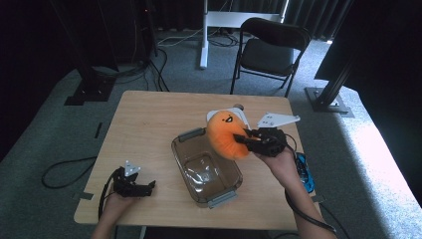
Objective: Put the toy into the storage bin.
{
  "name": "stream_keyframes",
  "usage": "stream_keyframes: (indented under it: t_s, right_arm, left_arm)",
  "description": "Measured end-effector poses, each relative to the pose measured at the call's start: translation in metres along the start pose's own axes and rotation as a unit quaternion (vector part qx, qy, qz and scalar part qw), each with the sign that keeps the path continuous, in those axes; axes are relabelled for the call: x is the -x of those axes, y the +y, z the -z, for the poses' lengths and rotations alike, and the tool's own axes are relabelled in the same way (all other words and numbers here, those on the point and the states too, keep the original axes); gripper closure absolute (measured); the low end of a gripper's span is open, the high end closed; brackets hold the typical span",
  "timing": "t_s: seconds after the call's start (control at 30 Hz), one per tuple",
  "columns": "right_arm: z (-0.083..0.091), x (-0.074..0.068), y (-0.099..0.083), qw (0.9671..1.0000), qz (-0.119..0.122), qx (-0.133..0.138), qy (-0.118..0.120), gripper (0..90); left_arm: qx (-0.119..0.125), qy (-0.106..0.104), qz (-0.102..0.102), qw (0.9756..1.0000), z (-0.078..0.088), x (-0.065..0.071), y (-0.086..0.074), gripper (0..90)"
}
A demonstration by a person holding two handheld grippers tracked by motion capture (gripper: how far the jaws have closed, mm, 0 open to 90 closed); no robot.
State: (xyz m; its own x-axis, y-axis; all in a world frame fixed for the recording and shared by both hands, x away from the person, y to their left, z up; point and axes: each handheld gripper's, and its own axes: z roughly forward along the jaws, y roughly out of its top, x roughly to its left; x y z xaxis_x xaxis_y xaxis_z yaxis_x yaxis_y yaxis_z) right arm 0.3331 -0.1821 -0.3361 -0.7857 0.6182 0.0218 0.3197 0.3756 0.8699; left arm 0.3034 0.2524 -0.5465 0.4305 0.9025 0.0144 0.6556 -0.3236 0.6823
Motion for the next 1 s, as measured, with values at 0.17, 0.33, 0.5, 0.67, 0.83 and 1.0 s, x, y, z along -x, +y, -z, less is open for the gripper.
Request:
stream_keyframes:
  t_s: [0.17,0.33,0.5,0.67,0.83,1.0]
  right_arm:
    - [-0.009,-0.018,-0.001,0.9994,0.025,-0.012,0.023,71.3]
    - [-0.02,-0.03,-0.01,0.9977,0.029,-0.031,0.052,70.9]
    - [-0.036,-0.04,-0.022,0.9947,0.037,-0.062,0.073,70.3]
    - [-0.047,-0.046,-0.026,0.9925,0.046,-0.078,0.082,70.1]
    - [-0.057,-0.055,-0.031,0.9885,0.055,-0.102,0.097,69.9]
    - [-0.061,-0.054,-0.038,0.9873,0.048,-0.114,0.101,68.5]
  left_arm:
    - [0.0,0.0,0.0,1.0,0.0,0.0,0.0,0.4]
    - [0.0,0.0,0.0,1.0,0.0,0.0,0.0,0.4]
    - [0.0,0.0,0.0,1.0,0.0,0.0,0.0,0.4]
    - [0.0,0.0,0.0,1.0,0.0,0.0,0.0,0.4]
    - [0.0,0.0,0.001,1.0,0.0,0.0,0.0,0.4]
    - [-0.001,-0.001,-0.001,1.0,0.0,0.0,0.0,0.4]
